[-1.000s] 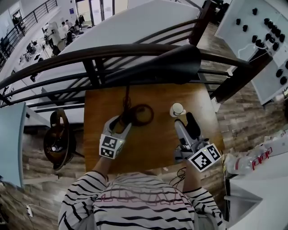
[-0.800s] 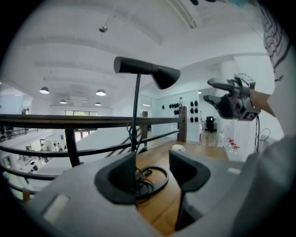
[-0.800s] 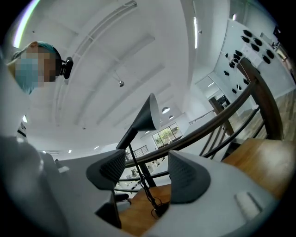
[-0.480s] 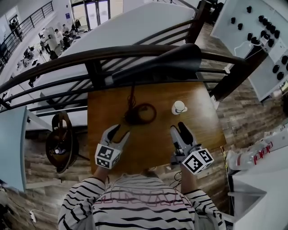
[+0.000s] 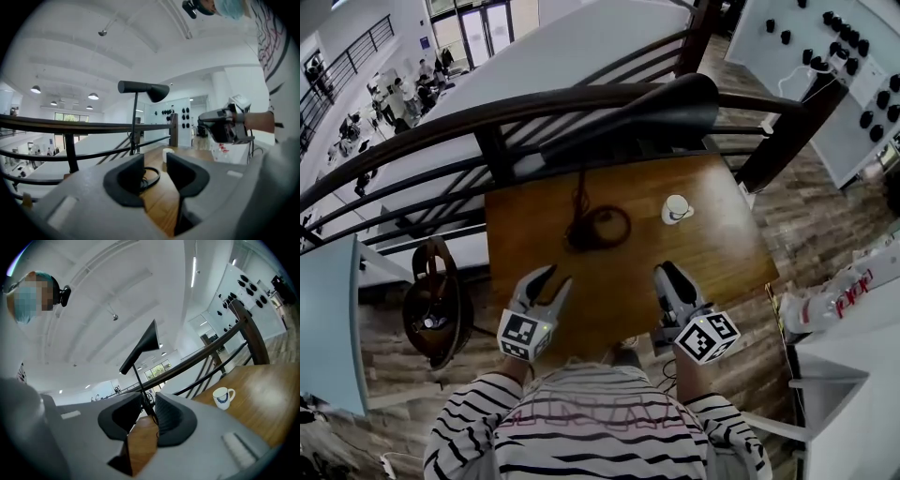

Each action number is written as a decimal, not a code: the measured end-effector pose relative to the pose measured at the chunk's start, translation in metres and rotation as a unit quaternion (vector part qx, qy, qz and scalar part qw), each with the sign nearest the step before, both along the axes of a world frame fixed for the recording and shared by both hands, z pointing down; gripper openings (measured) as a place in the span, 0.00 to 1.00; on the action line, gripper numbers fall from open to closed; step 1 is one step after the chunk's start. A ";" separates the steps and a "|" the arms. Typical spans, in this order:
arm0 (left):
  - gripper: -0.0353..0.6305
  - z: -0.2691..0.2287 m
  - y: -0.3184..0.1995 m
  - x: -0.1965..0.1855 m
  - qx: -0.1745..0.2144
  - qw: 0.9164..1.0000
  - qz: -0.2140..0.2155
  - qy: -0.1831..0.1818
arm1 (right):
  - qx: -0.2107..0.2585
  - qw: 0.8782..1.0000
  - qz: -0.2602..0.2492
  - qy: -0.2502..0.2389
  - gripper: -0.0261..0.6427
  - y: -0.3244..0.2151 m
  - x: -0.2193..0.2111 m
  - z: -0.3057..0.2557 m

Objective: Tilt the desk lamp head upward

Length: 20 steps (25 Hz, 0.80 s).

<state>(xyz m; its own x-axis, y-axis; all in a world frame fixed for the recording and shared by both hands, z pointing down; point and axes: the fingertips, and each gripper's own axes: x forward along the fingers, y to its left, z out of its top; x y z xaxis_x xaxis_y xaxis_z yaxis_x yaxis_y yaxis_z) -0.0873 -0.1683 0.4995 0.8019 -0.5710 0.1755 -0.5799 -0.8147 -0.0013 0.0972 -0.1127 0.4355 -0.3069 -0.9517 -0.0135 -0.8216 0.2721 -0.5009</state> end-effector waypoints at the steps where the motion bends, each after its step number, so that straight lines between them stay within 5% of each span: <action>1: 0.27 -0.001 0.003 -0.001 0.001 1.000 0.003 0.001 | -0.002 1.000 0.004 -0.002 0.17 0.003 -0.002 0.003; 8: 0.20 -0.005 0.034 -0.009 0.013 0.999 0.035 -0.004 | -0.027 0.999 0.029 -0.005 0.05 0.030 -0.017 0.023; 20: 0.06 -0.002 0.070 -0.038 0.010 0.999 0.037 0.009 | -0.064 0.998 0.026 0.003 0.04 0.061 -0.051 0.053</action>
